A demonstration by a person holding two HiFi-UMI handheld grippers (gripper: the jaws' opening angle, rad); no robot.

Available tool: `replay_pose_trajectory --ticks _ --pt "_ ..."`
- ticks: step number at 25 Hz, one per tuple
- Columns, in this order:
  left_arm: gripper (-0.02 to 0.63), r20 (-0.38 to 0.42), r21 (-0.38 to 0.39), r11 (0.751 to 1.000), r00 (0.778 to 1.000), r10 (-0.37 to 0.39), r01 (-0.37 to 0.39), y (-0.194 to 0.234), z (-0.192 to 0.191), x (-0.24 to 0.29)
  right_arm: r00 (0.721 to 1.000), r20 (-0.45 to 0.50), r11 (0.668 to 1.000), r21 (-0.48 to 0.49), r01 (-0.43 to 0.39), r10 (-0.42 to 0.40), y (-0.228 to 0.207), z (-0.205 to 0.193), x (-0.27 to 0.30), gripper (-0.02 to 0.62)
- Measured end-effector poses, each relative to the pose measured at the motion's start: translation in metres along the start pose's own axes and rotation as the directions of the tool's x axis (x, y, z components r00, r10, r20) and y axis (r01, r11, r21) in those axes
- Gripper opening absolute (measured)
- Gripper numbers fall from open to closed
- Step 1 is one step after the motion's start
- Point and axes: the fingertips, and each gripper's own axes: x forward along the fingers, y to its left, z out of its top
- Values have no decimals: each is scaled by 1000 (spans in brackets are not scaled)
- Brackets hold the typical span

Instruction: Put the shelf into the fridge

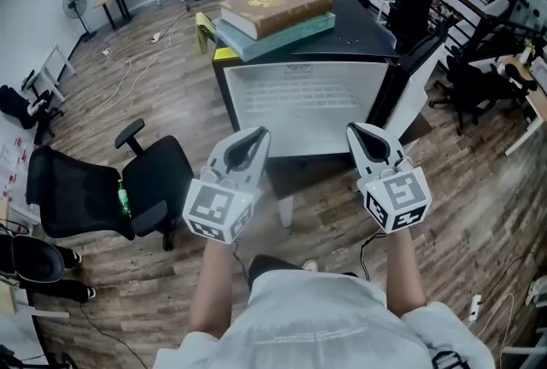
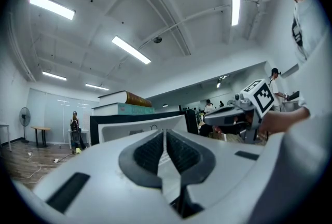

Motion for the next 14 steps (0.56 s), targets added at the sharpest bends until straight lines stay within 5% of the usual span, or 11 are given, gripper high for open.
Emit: replay_pose_trajectory --ticks 14 --pt "31 -30 -3 1000 1000 -4 4 7 -13 26 1000 -26 1000 10 -8 8 -15 -11 19 15"
